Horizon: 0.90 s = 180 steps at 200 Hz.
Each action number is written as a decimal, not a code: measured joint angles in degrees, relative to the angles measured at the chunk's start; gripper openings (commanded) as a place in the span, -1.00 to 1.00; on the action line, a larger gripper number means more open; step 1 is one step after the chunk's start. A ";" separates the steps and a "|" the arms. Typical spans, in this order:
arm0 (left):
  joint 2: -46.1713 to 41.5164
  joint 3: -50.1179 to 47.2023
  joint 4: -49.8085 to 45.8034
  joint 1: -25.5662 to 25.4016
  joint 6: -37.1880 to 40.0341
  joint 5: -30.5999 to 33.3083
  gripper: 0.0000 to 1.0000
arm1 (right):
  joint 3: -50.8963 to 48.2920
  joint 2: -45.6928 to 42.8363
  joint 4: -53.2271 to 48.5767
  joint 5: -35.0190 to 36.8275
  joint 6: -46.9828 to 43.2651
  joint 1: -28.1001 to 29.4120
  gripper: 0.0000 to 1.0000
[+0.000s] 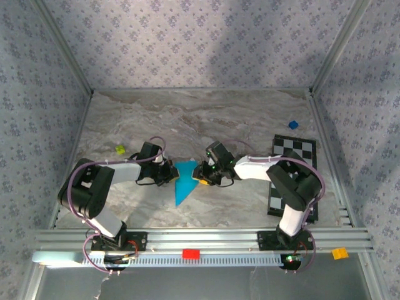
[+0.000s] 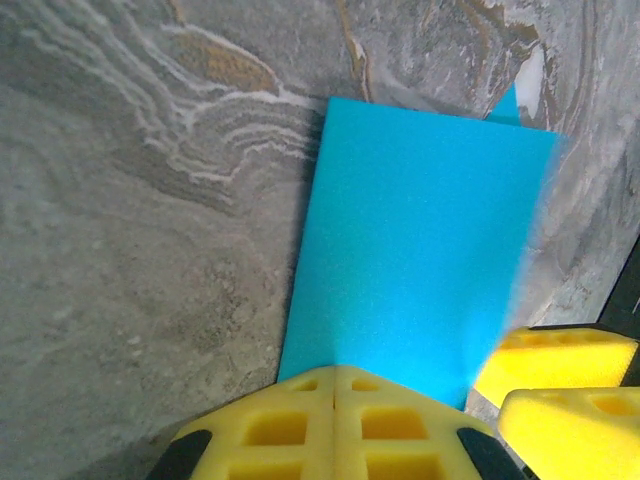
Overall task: Fold a paper plane with a square sheet of paper (pick it up from the middle)
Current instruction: Fold the wing for the fifth time at the center of the table.
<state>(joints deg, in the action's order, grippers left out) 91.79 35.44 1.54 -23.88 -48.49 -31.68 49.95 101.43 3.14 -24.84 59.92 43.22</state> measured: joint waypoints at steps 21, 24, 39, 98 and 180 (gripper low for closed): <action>0.04 0.04 0.00 -0.02 0.00 -0.02 -1.00 | 0.02 0.98 1.86 -1.14 0.46 0.09 -0.34; 0.04 0.04 0.00 -0.02 0.00 -0.02 -1.00 | 0.02 1.05 1.88 -1.18 0.48 0.11 -0.34; 0.04 0.04 0.00 -0.02 0.00 -0.02 -1.00 | -0.02 1.14 2.64 -1.36 0.59 0.11 -0.32; 0.07 0.04 0.00 -0.02 0.02 -0.04 -1.00 | -0.09 1.11 8.39 -4.68 -0.42 -1.33 -0.21; 0.15 0.11 0.00 0.00 0.04 -0.24 -1.00 | 4.02 4.90 7.82 -9.60 -4.90 -4.26 -0.30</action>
<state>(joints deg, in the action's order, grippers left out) 91.94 35.55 1.54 -23.88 -48.45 -31.92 53.98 106.32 10.96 -34.44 55.02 38.96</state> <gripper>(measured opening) 0.043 0.366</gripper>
